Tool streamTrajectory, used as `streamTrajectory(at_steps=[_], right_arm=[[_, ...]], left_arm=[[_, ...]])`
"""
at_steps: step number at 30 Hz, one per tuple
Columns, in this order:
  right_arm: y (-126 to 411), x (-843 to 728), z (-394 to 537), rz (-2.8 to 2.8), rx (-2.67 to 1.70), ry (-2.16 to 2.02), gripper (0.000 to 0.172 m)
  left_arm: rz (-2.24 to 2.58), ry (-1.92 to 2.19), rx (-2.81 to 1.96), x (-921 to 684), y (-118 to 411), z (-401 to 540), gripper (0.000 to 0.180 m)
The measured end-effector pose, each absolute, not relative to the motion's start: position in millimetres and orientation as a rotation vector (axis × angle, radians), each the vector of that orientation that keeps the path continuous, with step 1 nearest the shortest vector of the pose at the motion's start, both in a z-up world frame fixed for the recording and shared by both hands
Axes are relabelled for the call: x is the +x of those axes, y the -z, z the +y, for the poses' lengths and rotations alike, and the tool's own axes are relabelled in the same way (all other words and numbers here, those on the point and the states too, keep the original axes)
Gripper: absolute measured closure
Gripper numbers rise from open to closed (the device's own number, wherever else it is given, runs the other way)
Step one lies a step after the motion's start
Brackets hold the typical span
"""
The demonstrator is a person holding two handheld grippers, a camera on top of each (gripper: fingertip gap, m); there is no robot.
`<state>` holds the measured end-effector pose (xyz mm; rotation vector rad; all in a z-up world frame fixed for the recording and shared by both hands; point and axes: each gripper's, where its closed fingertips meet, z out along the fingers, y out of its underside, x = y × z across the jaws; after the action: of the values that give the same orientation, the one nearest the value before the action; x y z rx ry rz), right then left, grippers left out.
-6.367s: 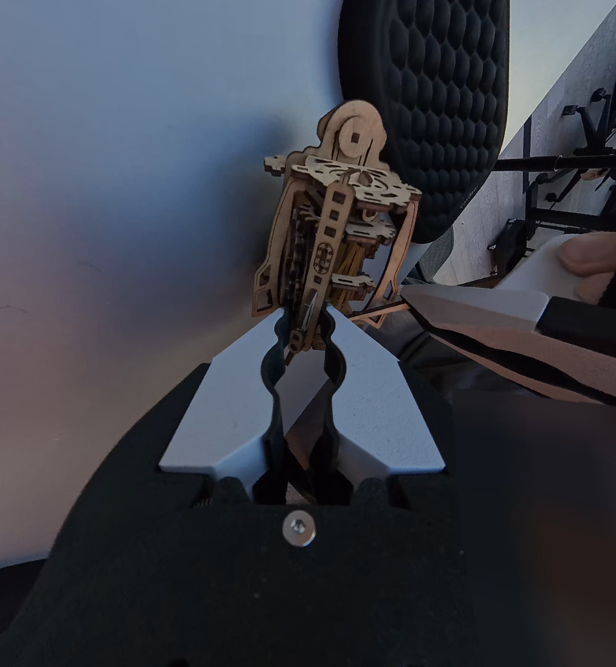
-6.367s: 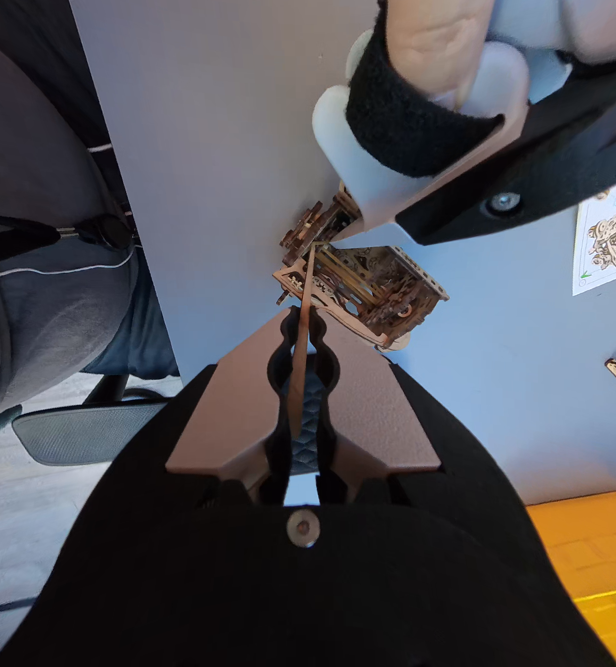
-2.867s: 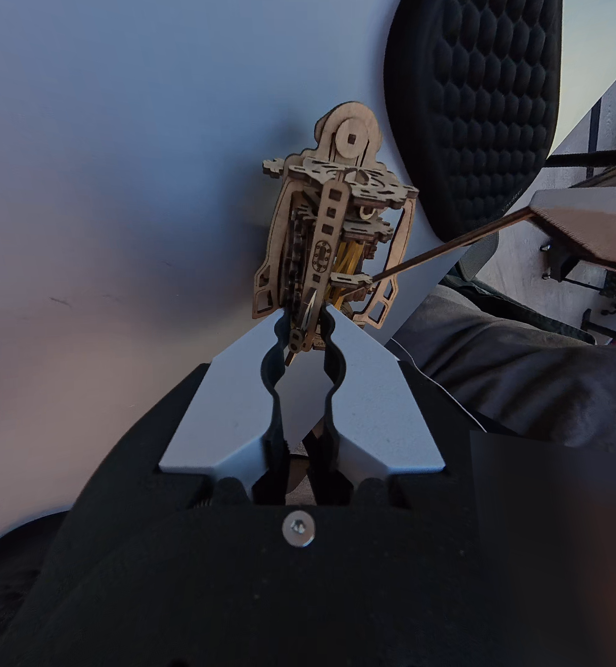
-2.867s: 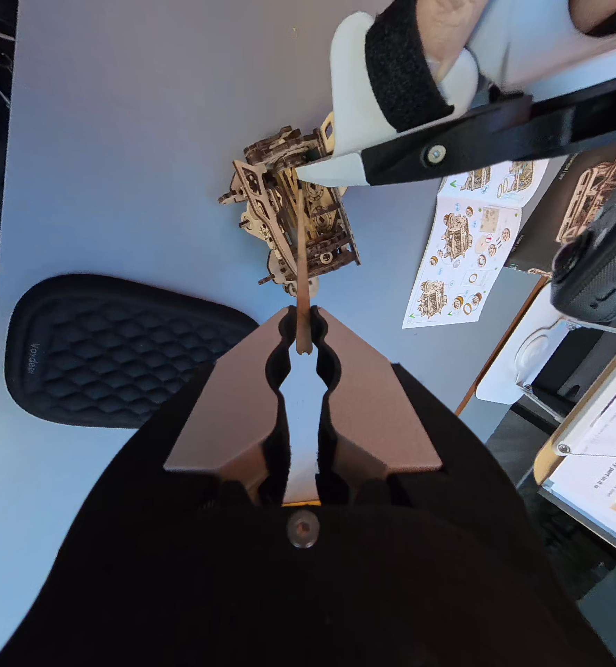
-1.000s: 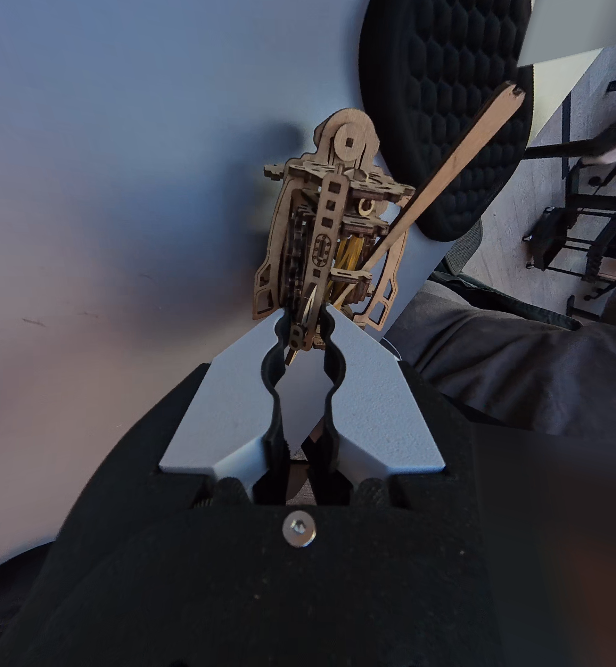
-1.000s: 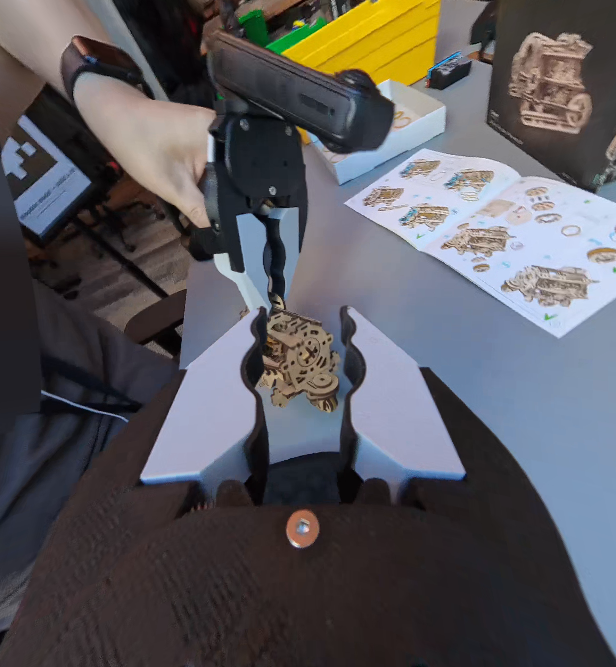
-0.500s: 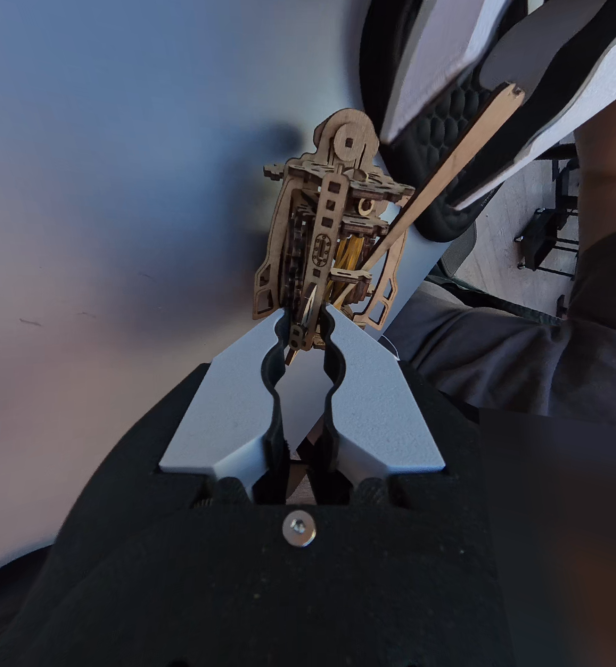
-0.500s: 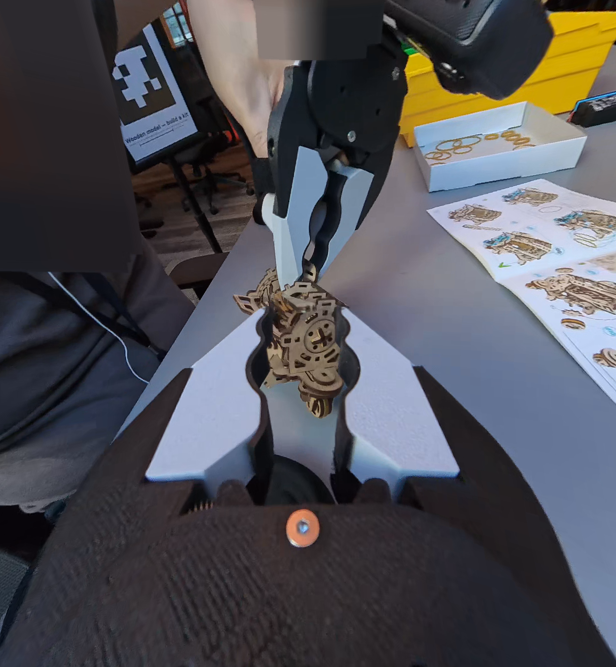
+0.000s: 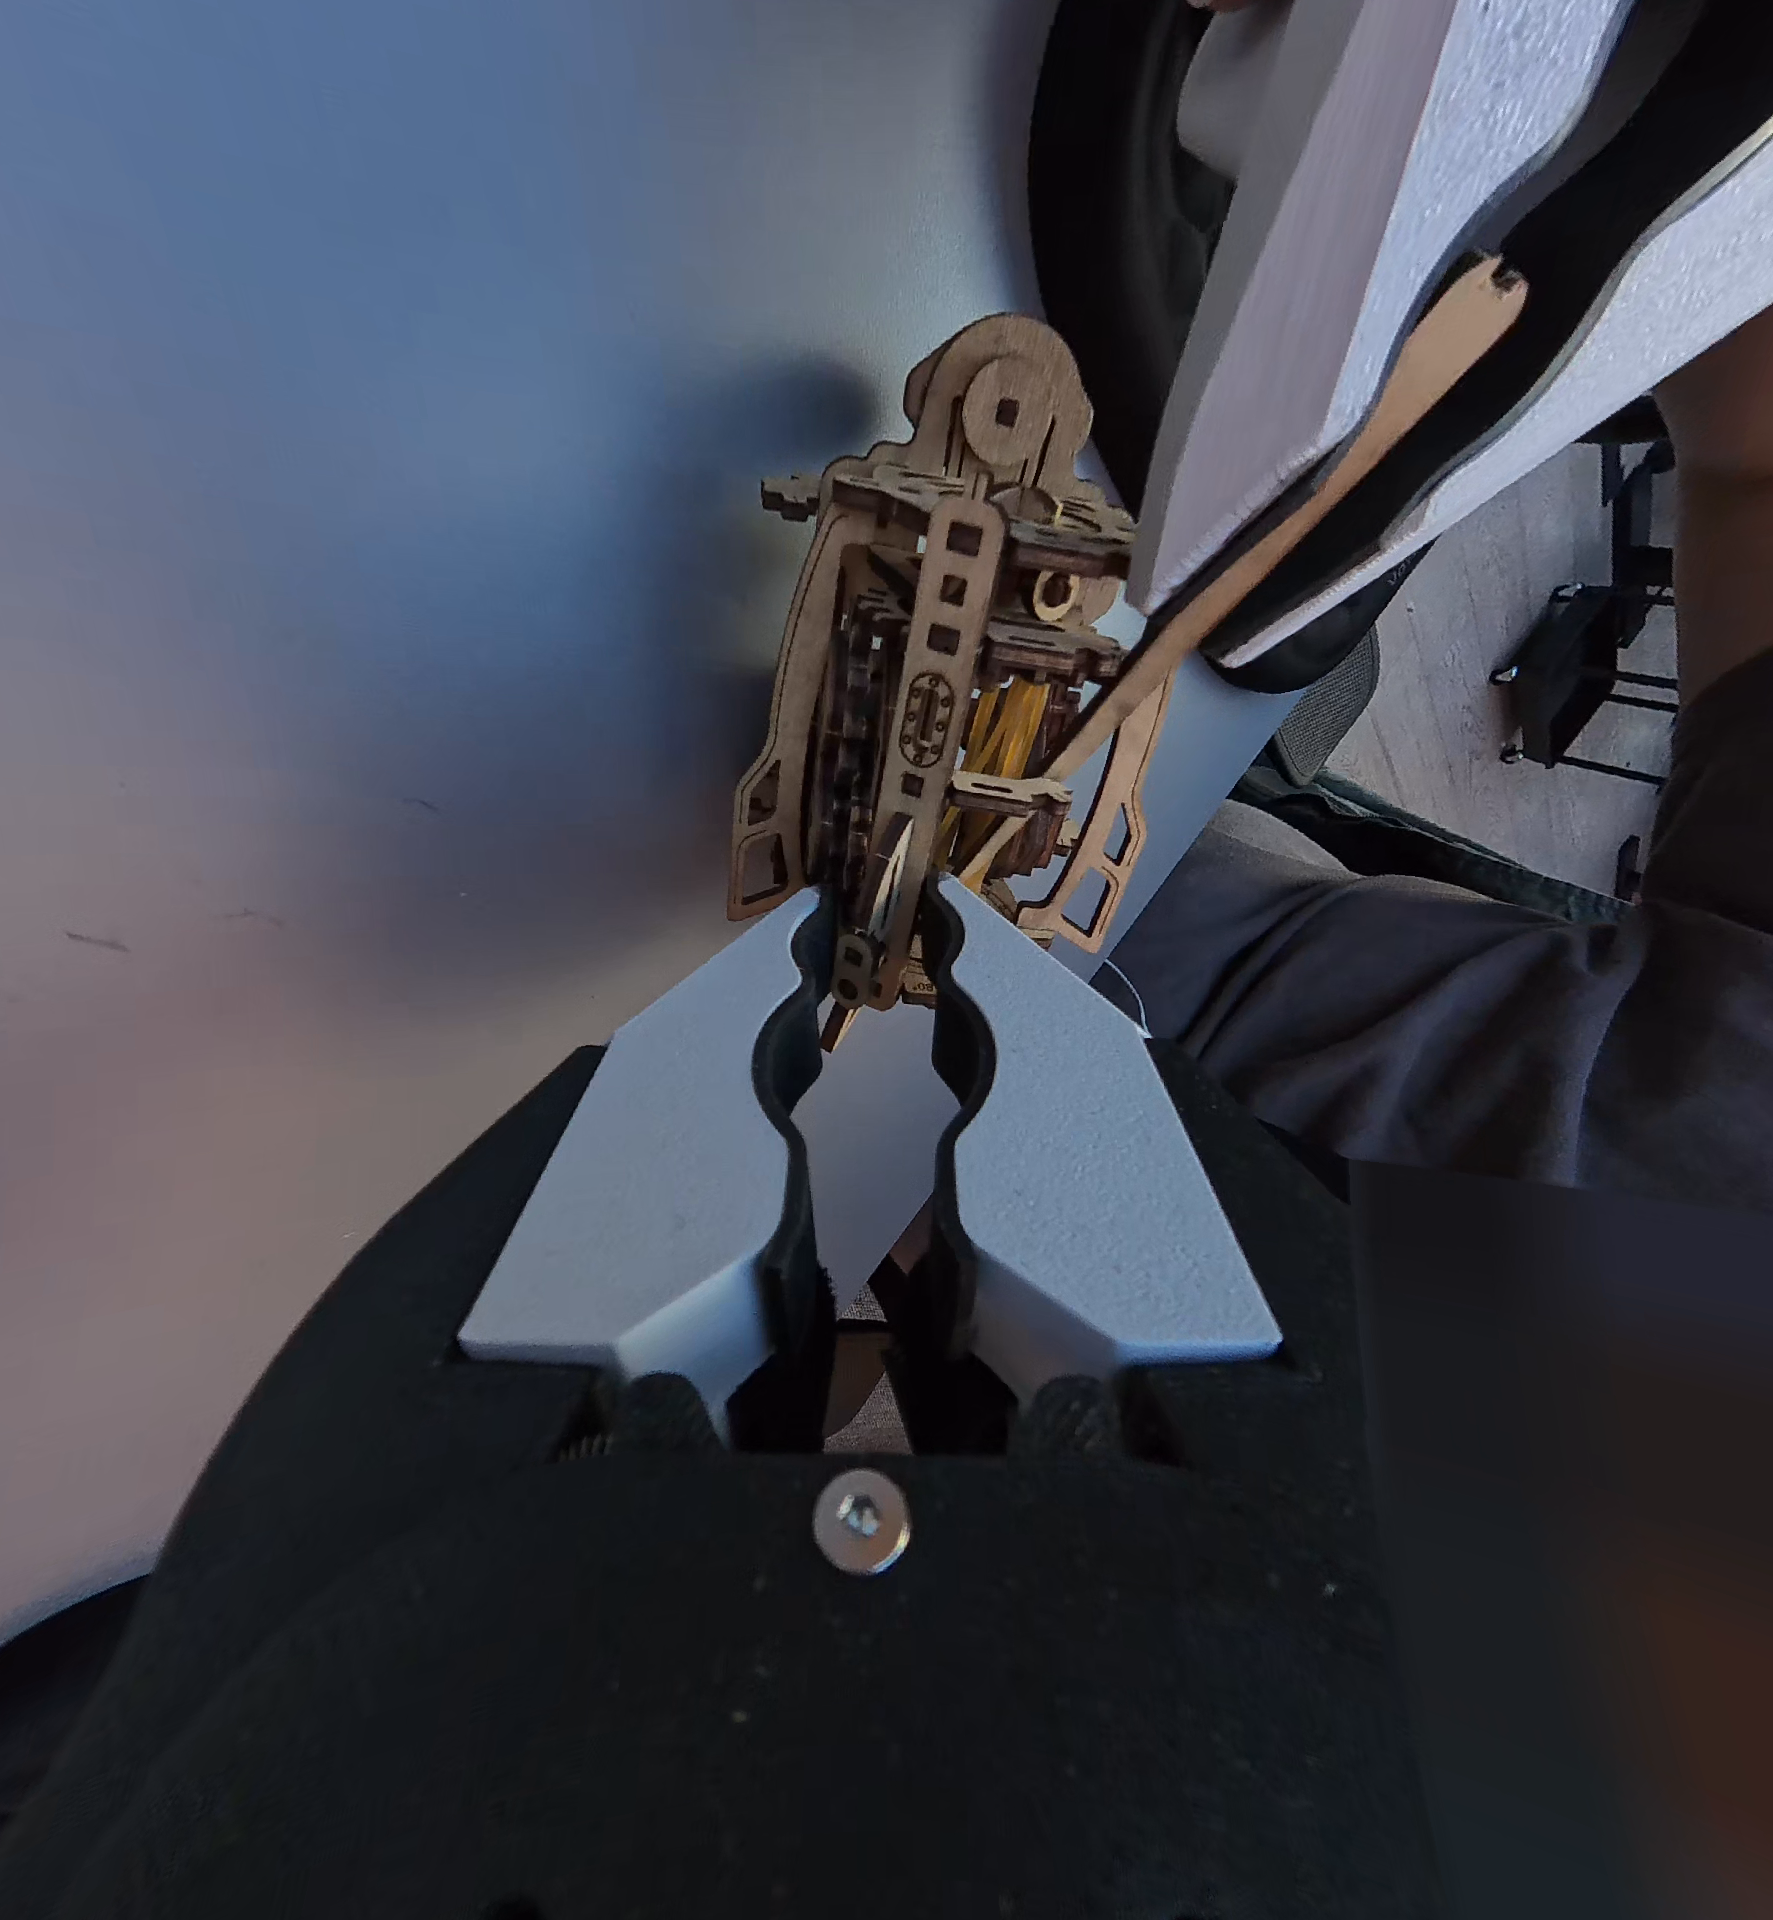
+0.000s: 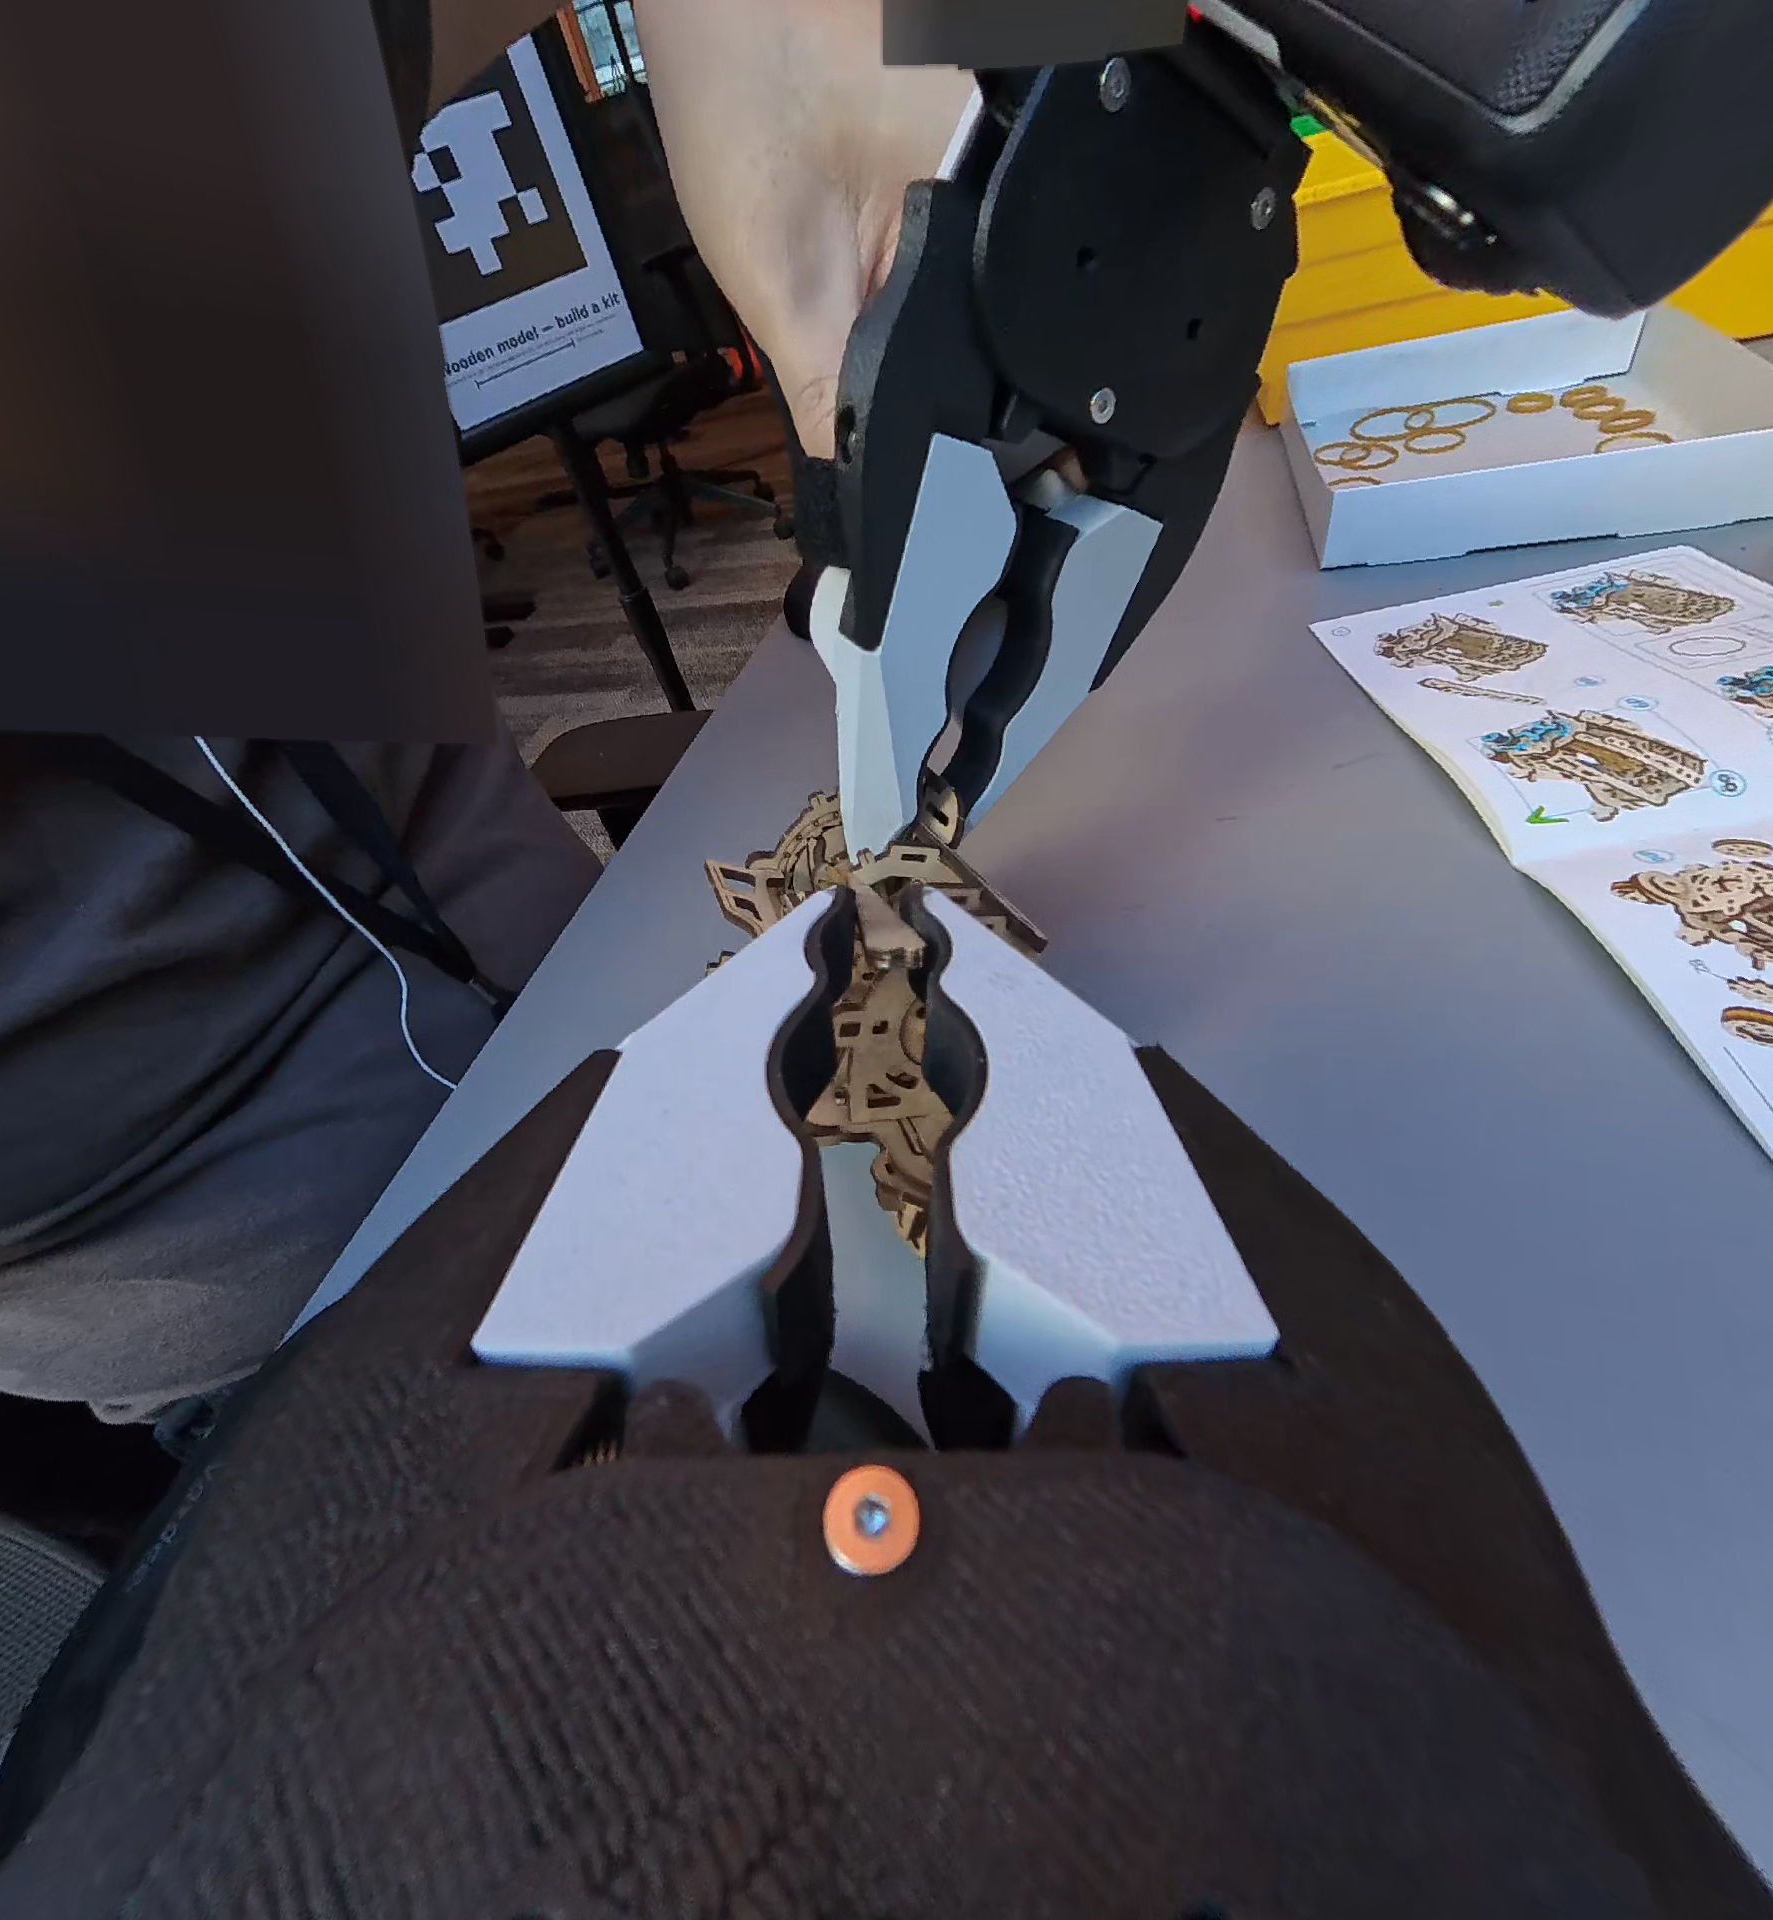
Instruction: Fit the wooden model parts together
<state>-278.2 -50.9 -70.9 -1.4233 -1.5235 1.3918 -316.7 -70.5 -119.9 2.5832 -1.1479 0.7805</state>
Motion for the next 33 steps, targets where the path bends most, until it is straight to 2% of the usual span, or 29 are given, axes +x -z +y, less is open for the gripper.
streamTrajectory(at_steps=[11,26,33], right_arm=[[70.0,-278.1,-55.4,-1.59,-1.461,-1.353,0.167],[72.8,-281.7,-52.2,-1.226,-1.964,-1.56,0.168],[72.2,-281.5,-53.9,-1.1,-2.07,-1.493,0.167]], left_arm=[[-1.142,-0.788,2.587,-317.0,120.1,-70.4,0.167],[-1.165,-0.772,2.592,-316.9,120.0,-72.9,0.168],[-1.18,-0.762,2.595,-316.9,120.0,-72.9,0.168]])
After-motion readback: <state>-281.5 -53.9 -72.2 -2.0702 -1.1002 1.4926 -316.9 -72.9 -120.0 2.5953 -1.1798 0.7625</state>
